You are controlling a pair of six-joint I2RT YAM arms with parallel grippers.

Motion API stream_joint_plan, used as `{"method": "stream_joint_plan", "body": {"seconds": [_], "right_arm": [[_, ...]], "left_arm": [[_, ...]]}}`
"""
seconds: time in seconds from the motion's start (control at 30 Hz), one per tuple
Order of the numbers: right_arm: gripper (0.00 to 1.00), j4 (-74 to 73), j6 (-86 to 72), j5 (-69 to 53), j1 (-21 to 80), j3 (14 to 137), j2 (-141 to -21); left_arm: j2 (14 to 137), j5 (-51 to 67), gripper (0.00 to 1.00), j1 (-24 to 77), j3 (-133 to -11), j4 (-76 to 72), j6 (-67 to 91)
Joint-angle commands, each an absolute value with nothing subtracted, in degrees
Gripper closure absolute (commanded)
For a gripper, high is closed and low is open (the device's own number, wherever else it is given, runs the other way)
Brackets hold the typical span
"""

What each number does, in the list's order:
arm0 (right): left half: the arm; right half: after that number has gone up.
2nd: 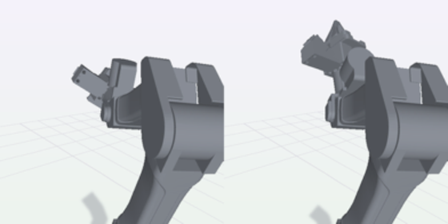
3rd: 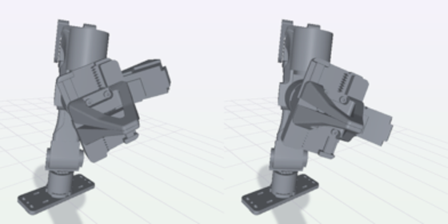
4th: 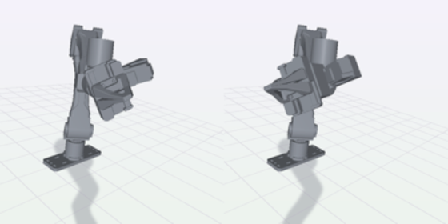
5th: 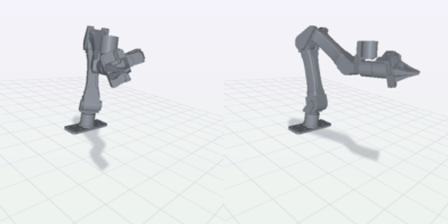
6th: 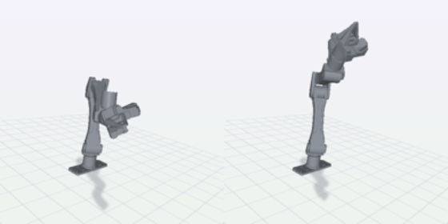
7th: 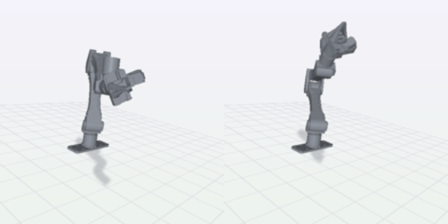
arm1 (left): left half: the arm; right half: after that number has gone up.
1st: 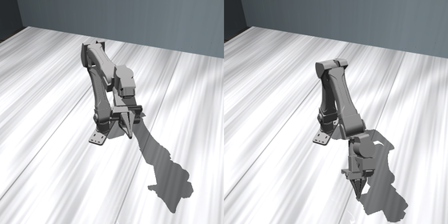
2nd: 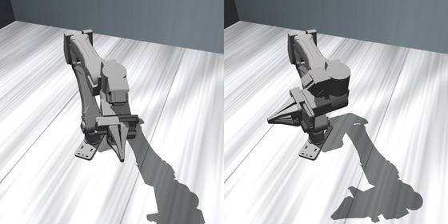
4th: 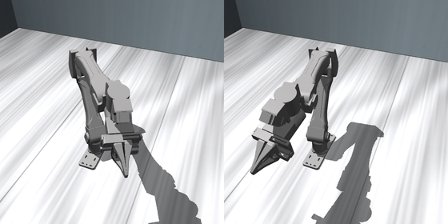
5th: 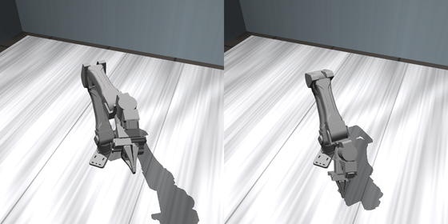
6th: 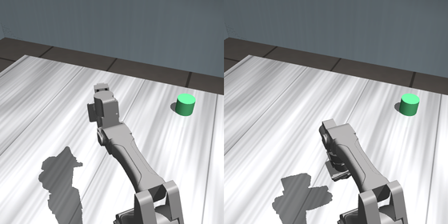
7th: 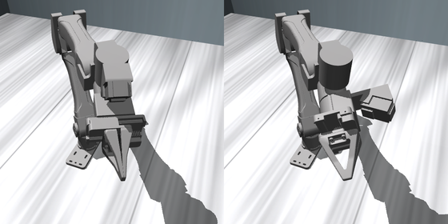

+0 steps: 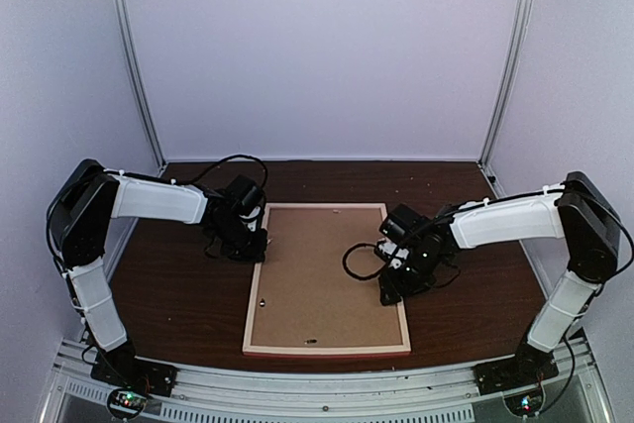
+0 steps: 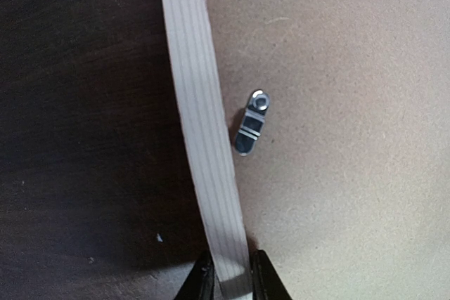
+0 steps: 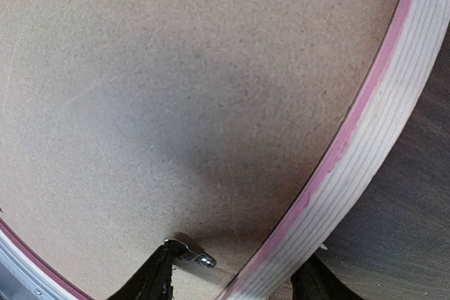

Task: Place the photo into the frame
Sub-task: Press the fastener onto the backboard.

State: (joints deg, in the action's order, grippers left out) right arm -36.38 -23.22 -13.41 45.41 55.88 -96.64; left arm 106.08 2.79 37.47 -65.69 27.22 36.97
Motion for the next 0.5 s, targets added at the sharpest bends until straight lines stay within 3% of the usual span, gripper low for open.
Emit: {"method": "stream_joint_plan", "body": {"seconds": [0.0,0.47], "right_arm": [[0.45,-34.25,-26.07,-8.15,45.75,56.40,-99.51],[0.53,-33.23,-29.52,-7.34,44.29,56.54,-100.87]], "left_arm": [[106.95,5.90,0.81,38.06,-66.71,25.06,34.83],[106.55,6.14,0.81,38.06,-66.10,24.87,34.80]]}}
